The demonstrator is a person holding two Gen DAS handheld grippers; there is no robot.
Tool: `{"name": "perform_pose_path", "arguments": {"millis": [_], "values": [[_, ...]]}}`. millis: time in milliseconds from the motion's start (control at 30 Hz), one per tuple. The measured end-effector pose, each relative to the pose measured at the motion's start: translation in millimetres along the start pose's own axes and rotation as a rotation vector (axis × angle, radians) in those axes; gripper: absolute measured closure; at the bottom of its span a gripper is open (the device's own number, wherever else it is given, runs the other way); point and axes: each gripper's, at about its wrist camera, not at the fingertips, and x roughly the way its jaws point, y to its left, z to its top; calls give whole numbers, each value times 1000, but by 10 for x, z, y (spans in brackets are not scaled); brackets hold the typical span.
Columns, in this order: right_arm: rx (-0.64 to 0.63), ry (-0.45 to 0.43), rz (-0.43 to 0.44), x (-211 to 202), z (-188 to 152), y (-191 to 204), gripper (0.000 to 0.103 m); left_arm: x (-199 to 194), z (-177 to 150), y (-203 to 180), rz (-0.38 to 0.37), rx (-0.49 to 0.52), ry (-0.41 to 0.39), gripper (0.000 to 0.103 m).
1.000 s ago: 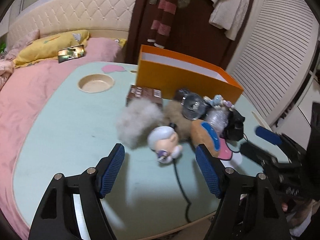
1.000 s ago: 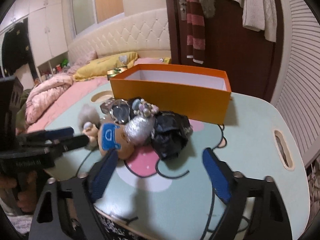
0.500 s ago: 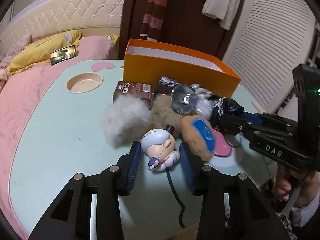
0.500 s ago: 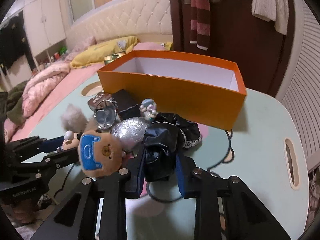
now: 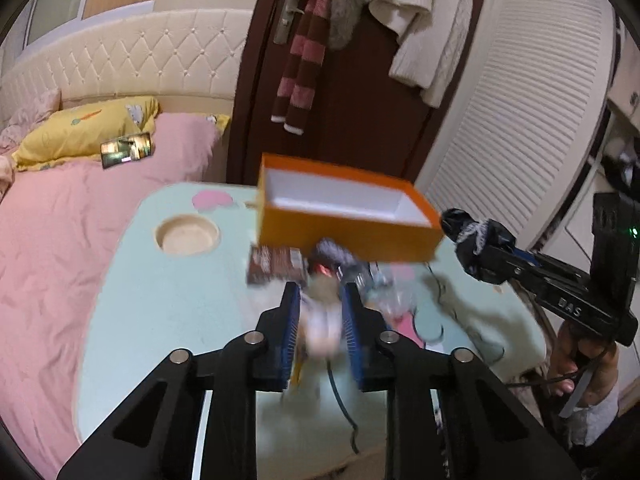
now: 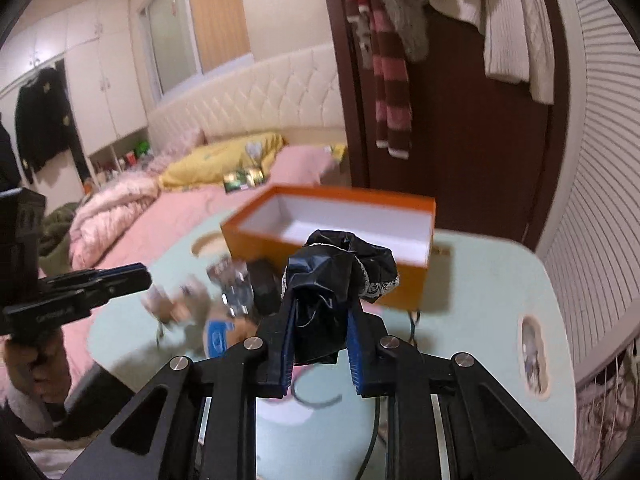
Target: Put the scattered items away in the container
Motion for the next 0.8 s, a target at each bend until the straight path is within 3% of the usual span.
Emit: {"name": "perform_pose_path", "arguments": {"millis": [167,267,367,433,467,500,567,633,800], "values": [[-5,-20,7,130,239,-31,82,148,172,124,38,22,17,81],[-3,-22,20,199,273,-26,82,130,56,243,2,-10,11,80],[14,-7,42,253,249,-44,82,60,-126,222,-19,23,35,78],[28,3,52,284,229,-60,82,62,-230,125,4,79,61,73],[36,5,57,291,222,-69,82,86,-289,65,22,111,76,64],[43,5,62,294,220,-79,82,120,-339,13,35,132,88,48],[52,2,65,289,223,-99,82,193,-413,-64,56,144,101,30],[56,-4,62,272,230,-122,82,241,-440,-101,63,136,93,30],[74,-9,64,250,247,-201,82,481,-451,-93,38,107,171,30]]}}
